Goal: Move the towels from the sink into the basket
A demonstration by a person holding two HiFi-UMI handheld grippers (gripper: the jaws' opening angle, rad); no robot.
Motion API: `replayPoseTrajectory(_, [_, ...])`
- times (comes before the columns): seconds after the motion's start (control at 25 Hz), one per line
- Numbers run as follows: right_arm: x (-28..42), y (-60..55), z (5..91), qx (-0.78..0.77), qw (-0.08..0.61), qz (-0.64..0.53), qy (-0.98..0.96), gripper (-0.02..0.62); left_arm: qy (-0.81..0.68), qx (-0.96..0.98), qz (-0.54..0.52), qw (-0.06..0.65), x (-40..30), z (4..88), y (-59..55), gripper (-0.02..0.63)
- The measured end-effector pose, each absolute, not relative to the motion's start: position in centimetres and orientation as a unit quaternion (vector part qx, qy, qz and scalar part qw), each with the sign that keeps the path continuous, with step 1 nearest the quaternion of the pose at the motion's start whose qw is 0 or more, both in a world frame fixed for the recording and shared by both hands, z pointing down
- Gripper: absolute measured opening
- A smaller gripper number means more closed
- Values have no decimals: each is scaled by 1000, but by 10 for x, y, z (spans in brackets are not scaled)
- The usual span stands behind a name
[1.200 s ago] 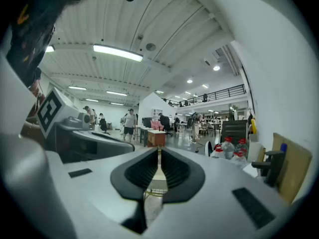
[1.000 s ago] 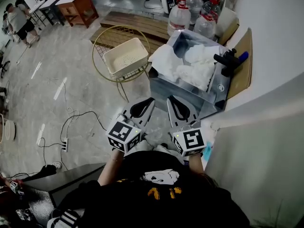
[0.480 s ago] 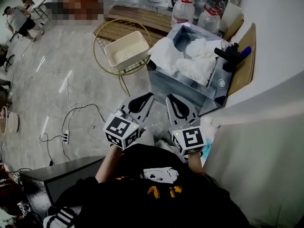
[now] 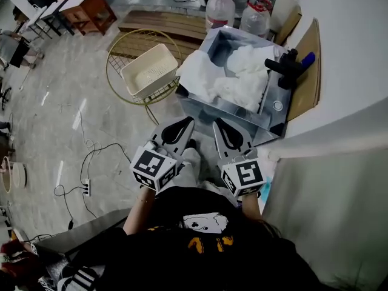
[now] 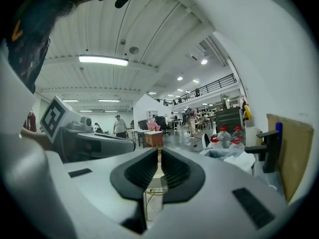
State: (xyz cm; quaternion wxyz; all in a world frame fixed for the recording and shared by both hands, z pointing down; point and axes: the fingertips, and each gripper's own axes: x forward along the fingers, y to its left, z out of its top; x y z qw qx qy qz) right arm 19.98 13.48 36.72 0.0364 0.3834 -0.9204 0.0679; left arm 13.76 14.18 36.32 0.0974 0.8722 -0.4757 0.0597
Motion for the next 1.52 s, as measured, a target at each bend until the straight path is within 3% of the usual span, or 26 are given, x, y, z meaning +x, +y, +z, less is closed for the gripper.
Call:
replayPoseTrajectory(0.72, [183, -63, 392, 498, 67, 103, -858, 23, -372, 919, 59, 115, 99, 382, -56, 18])
replayPoseTrajectory(1.04, [195, -138, 420, 534, 152, 71, -829, 26, -348, 928, 67, 113, 75, 391, -105, 18])
replayPoseTrajectory(1.08, [199, -148, 424, 535, 160, 73, -826, 39, -349, 928, 66, 115, 74, 392, -108, 18])
replayPoseTrajectory(1.2, [213, -185, 443, 544, 179, 92, -815, 200, -356, 924, 61, 126, 69, 396, -114, 18])
replayPoseTrajectory(1.36, [237, -237, 485, 575, 217, 120, -780, 295, -368, 918, 60, 138, 66, 403, -117, 18])
replayPoseTrajectory(1.52, [264, -281, 544, 597, 277, 152, -737, 334, -380, 912, 67, 142, 65, 405, -122, 18])
